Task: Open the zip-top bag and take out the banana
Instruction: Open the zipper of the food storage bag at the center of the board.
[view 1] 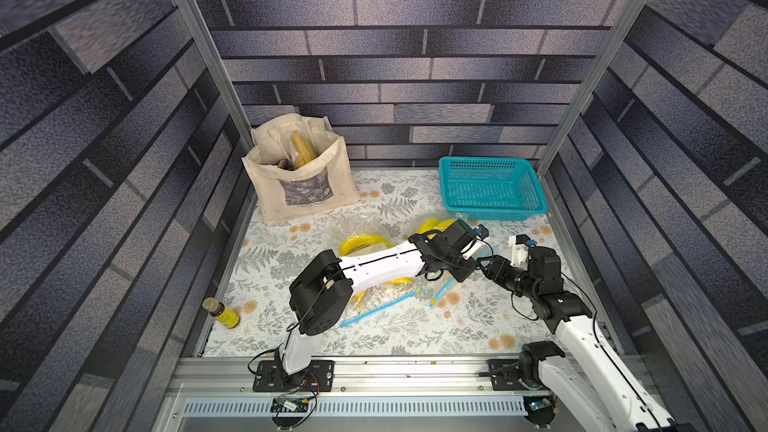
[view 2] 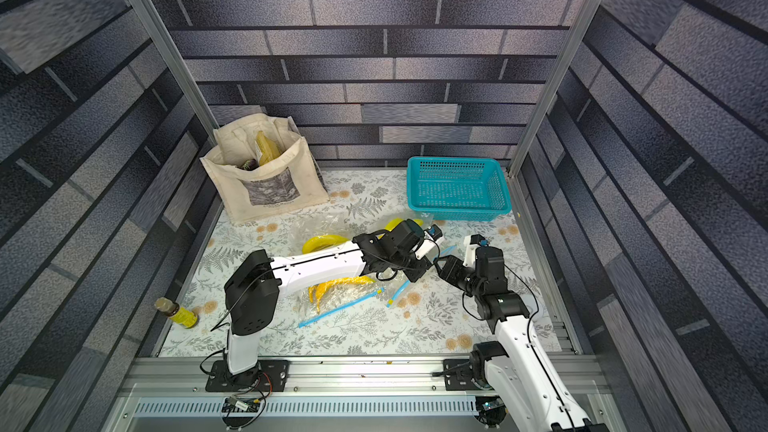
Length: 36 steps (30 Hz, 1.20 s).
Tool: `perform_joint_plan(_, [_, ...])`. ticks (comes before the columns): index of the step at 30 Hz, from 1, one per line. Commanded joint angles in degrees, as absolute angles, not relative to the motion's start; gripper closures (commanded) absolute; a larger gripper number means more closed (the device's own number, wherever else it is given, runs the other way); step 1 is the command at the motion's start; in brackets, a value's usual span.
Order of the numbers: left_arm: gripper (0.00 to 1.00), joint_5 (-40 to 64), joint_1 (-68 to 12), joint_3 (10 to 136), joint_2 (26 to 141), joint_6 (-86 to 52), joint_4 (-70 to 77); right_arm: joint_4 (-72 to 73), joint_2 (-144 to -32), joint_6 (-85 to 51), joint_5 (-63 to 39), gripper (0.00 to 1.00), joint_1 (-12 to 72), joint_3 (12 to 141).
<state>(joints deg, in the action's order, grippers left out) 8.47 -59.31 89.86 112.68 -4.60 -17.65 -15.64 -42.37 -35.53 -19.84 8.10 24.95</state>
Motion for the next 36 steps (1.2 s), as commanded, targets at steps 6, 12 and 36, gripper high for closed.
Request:
perform_joint_plan(6, [1.00,7.8,-59.5,90.8,112.3,-6.1,-17.0,-12.5,-43.5,-35.0,-19.2,0.53,7.9,25.1])
perform_joint_plan(12, [1.00,7.5,-59.3,89.9,111.6,-6.2,-16.5,-11.6,-46.1,-34.7,-19.8,0.74,7.9,24.9])
perform_joint_plan(36, [1.00,-5.3,-57.9,92.7,108.0,-4.7,-20.3,-37.5,-47.7,-33.6,-9.8,1.00,9.7,29.2])
